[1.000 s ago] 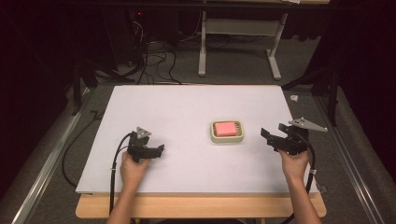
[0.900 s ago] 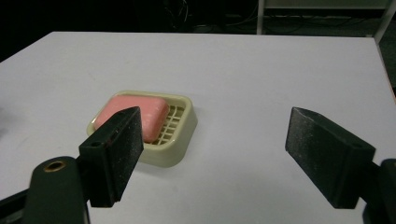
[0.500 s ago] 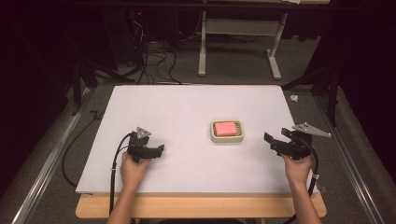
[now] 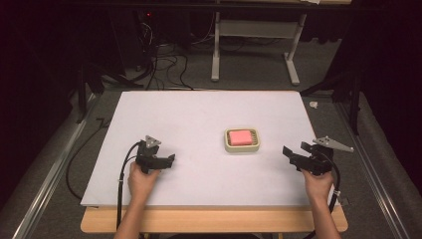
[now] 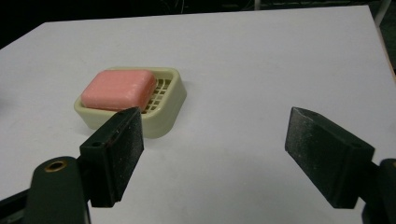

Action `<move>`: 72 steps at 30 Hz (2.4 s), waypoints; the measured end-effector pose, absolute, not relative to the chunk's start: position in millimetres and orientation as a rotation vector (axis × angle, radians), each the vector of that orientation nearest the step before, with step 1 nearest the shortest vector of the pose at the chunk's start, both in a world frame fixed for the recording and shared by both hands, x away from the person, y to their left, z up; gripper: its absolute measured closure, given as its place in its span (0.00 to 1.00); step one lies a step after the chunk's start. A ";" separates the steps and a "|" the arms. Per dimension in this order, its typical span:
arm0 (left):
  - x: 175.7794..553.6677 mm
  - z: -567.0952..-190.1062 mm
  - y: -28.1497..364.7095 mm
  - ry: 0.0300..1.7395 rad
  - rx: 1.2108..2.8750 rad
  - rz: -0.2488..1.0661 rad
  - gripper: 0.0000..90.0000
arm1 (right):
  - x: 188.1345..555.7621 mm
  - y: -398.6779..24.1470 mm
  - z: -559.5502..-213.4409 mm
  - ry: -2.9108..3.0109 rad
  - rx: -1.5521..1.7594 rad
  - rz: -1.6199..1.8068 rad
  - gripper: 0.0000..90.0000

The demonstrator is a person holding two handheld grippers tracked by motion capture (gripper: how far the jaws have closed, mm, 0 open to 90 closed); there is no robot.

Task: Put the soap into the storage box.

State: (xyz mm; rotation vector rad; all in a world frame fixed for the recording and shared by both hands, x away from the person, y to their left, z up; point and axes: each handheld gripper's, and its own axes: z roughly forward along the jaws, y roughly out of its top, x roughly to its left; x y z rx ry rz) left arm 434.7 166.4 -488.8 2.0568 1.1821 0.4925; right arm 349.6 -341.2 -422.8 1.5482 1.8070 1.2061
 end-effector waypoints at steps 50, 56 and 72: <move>434.7 -488.8 166.4 1.182 2.057 0.493 0.18 | 363.0 -306.2 -475.4 1.981 1.533 0.908 0.25; 434.7 -488.9 166.3 1.183 2.055 0.494 0.18 | 364.7 -303.4 -478.9 1.987 1.529 0.870 0.25; 434.7 -488.9 166.3 1.183 2.055 0.494 0.18 | 366.9 -299.7 -482.3 2.010 1.527 0.824 0.24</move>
